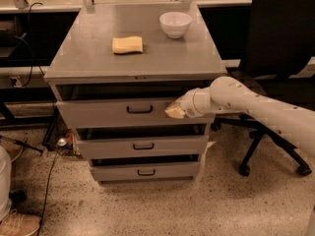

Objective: Close top drawer

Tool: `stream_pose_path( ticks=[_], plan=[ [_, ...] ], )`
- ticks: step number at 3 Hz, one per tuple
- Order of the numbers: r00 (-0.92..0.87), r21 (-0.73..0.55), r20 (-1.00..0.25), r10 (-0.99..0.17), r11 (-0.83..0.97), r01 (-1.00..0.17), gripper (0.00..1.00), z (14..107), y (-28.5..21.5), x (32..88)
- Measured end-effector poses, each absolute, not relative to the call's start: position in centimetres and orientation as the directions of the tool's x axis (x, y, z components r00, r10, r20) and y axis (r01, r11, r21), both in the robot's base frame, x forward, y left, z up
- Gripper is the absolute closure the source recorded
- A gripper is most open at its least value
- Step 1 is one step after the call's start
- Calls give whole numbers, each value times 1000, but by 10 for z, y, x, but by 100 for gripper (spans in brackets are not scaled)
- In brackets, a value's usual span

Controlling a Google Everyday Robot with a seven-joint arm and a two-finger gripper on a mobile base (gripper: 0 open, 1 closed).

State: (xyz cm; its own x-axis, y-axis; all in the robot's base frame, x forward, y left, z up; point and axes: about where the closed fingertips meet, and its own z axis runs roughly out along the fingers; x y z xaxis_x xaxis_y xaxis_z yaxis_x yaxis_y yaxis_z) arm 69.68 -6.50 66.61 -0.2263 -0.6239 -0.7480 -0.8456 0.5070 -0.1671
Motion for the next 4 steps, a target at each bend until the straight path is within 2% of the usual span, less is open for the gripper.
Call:
stream_pose_path(
  ticks=[4],
  plan=[
    [-227,-167,-748,-624,507,-846,100,666,-65,697]
  ],
)
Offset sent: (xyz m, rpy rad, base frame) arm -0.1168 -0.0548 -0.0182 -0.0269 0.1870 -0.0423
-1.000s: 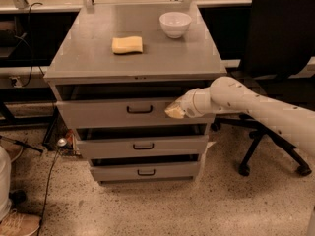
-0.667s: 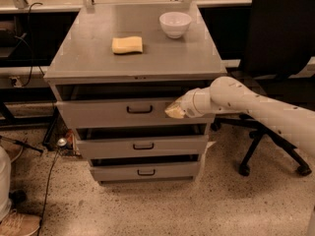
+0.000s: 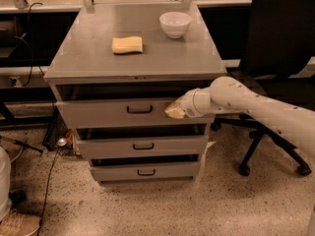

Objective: Close top drawer

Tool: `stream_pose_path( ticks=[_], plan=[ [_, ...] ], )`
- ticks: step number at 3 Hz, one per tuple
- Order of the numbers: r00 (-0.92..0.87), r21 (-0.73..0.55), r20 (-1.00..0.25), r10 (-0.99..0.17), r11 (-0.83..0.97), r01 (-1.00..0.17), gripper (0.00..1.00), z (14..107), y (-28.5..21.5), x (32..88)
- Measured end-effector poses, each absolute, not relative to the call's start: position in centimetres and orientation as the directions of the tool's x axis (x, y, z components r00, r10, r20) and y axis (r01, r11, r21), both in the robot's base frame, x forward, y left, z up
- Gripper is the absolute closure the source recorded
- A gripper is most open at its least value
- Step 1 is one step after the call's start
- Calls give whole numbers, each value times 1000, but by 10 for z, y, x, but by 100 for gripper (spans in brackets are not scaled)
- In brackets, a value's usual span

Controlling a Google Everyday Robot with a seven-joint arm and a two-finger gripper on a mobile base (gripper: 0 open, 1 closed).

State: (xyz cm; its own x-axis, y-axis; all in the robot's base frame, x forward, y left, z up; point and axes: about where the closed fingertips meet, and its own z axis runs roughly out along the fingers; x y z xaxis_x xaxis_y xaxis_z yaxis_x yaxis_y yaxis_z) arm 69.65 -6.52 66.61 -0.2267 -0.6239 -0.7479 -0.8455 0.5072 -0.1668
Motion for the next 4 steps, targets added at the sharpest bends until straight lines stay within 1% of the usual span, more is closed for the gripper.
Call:
stream_pose_path(
  ticks=[1,2,3,4],
  plan=[
    [-227,-167,-748,-624,507,-846,100,666,-65,697],
    [-296,-118,-737,-607,547,-829,100,661,-84,660],
    [-349,-68,-706,-616,550,-832,80,634,-95,617],
    [-338,-76,-721,-605,555,-829,94,639,-96,620]
  ],
)
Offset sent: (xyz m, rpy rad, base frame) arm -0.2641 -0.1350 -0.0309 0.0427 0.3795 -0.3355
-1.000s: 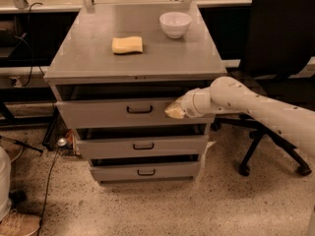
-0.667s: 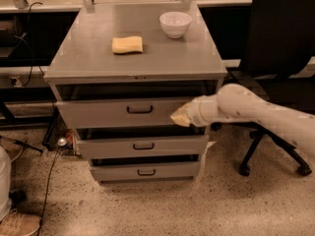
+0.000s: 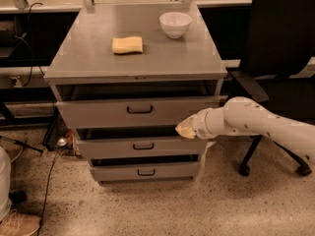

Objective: Close top drawer

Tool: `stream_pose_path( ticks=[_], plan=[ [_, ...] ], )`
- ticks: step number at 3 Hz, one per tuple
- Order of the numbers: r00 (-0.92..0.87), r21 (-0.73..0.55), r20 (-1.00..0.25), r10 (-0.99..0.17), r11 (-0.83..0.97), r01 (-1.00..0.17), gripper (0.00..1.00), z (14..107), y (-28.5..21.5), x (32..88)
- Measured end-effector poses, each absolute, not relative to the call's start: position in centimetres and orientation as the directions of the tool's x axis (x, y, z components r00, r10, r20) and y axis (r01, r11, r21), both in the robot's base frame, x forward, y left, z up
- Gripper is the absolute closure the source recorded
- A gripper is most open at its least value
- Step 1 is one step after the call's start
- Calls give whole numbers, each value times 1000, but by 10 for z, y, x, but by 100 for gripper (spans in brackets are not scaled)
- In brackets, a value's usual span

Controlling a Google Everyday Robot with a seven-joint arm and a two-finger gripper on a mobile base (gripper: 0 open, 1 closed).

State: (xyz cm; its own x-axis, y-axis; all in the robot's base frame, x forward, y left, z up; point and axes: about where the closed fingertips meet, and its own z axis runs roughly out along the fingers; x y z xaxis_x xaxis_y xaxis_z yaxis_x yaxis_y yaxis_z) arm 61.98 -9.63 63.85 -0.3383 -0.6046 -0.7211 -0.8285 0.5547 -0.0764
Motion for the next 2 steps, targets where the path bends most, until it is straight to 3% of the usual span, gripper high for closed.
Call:
stream_pose_path(
  ticks=[2],
  plan=[
    [-374,-106,-714,-591,620,-778,100,657,-143,656]
  ],
)
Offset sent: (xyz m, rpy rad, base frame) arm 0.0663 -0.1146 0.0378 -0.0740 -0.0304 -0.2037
